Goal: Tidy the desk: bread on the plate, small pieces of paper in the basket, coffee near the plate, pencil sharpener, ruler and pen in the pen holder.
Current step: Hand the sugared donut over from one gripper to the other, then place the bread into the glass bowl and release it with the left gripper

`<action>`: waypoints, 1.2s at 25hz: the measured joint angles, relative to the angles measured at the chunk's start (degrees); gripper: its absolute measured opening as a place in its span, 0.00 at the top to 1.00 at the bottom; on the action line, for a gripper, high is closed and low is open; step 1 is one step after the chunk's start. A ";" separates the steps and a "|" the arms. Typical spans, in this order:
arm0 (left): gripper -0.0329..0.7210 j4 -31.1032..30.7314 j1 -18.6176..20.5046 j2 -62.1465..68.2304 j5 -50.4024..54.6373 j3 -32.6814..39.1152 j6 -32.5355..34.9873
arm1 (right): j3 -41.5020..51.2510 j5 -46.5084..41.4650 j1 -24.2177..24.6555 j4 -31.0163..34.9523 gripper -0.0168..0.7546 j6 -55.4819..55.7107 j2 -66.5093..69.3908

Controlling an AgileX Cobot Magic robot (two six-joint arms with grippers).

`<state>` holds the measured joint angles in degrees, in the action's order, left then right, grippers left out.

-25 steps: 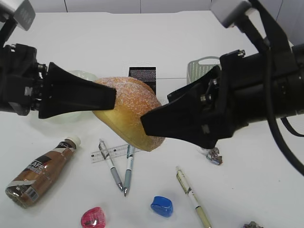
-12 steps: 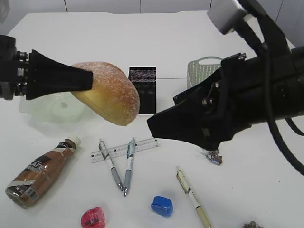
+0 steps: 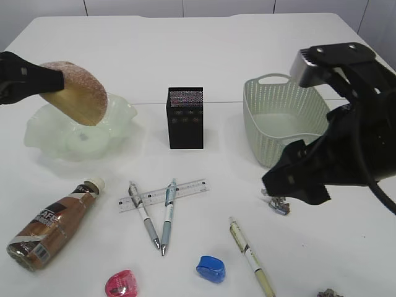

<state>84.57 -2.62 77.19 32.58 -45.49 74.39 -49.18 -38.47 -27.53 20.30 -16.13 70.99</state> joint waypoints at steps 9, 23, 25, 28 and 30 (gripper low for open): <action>0.74 3.46 0.00 9.78 -15.13 -2.55 0.13 | 0.00 -9.26 0.00 -36.50 0.22 34.26 0.00; 0.74 4.07 0.12 27.02 -19.72 -16.35 0.34 | 0.00 -9.78 8.72 -27.09 0.28 22.62 5.15; 0.71 3.39 0.12 27.67 -21.06 -17.27 0.44 | 0.00 -9.78 11.73 -23.27 0.28 18.41 6.33; 0.55 2.47 0.12 28.06 -22.27 -17.26 0.44 | 0.00 -9.78 14.45 -21.62 0.28 15.70 7.33; 0.40 2.35 0.12 28.43 -22.27 -17.26 0.44 | 0.00 -9.78 14.87 -21.48 0.28 14.69 7.55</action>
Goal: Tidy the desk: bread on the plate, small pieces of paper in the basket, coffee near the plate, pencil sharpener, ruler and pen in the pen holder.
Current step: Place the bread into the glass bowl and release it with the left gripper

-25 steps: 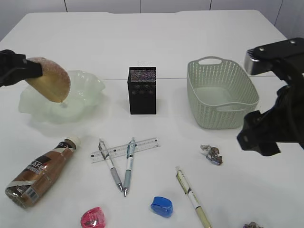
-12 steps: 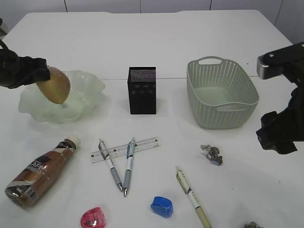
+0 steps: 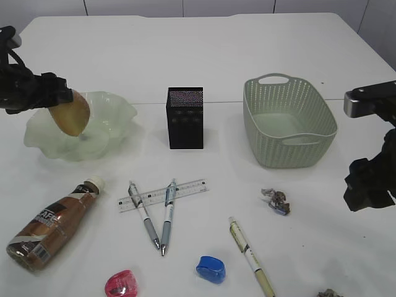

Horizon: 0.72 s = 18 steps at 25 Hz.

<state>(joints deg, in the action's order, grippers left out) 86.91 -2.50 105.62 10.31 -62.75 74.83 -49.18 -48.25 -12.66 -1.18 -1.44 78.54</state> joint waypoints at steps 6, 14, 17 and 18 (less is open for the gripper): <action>0.15 -0.21 0.00 0.14 0.58 -0.12 0.00 | 0.00 0.82 0.09 0.00 0.29 -1.14 -0.01; 0.16 -1.82 0.00 -3.03 4.80 -0.12 -0.20 | 0.00 -0.82 0.09 1.50 0.30 -1.83 -0.01; 0.18 -7.83 0.00 -7.13 5.41 -0.12 -5.60 | 0.00 -1.88 0.09 2.79 0.30 -2.06 -0.01; 0.18 -10.93 0.00 -8.44 5.69 -0.01 -7.98 | 0.00 -2.06 0.09 3.23 0.30 -2.06 -0.01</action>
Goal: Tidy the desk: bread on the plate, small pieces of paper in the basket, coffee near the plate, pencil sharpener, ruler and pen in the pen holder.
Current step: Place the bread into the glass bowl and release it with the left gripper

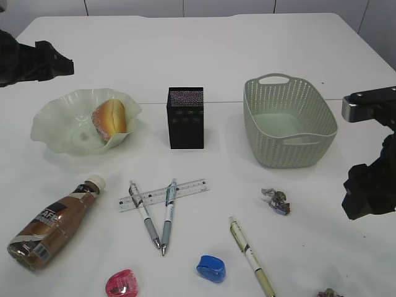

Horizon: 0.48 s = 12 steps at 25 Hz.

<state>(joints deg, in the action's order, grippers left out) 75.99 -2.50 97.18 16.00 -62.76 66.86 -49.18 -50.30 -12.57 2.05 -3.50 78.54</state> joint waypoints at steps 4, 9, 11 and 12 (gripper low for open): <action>0.19 -15.43 0.00 -2.41 2.42 1.58 -14.08 | 0.00 -1.12 0.00 0.73 0.30 -0.03 0.00; 0.26 -41.37 0.00 -4.75 11.66 1.92 -35.31 | 0.00 -3.30 0.00 0.80 0.30 -0.12 0.00; 0.27 -50.44 0.00 -7.17 15.04 1.92 -43.13 | 0.00 -3.74 0.00 1.11 0.30 -0.12 -0.34; 0.28 -53.55 0.00 -8.41 16.45 1.92 -47.09 | 0.00 -3.89 0.00 1.40 0.30 -0.12 -0.98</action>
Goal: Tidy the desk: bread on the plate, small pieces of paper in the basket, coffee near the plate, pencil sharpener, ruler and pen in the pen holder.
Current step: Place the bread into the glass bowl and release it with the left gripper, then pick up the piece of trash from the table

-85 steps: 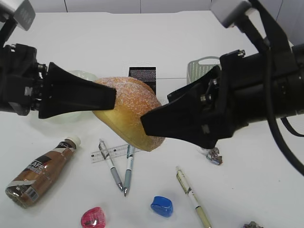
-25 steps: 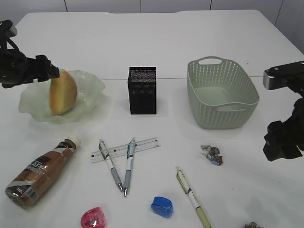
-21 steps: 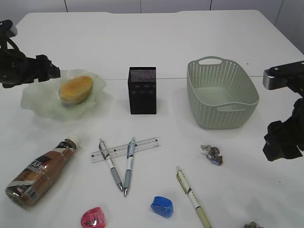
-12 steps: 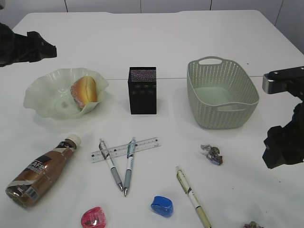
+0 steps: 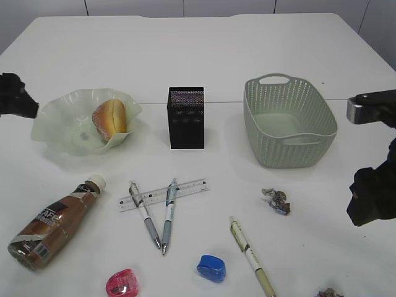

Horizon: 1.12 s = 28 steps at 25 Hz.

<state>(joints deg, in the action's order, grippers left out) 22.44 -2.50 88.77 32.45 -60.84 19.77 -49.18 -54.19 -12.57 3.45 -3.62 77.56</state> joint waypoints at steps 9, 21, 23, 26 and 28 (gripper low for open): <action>0.35 -9.28 0.00 -14.54 5.77 7.88 -11.83 | 0.00 -4.26 0.00 1.04 0.31 0.00 -8.04; 0.40 -11.16 0.00 -31.78 17.57 17.47 -16.09 | 0.00 -7.71 -0.64 1.21 0.32 0.00 -9.57; 0.42 -13.28 0.00 -32.68 19.79 17.50 -17.91 | 0.00 -7.71 -2.08 0.53 0.33 0.00 -9.57; 0.44 -15.23 0.00 -33.01 20.66 17.50 -18.90 | 0.00 -7.60 -4.45 0.33 0.34 0.59 -9.57; 0.45 -15.47 0.00 -33.01 20.66 17.50 -18.96 | 0.00 -7.49 -4.85 0.33 0.34 0.83 -9.57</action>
<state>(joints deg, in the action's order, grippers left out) 6.97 -2.50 55.76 53.12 -43.33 0.82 -49.18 -61.68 -17.42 3.77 -2.79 67.98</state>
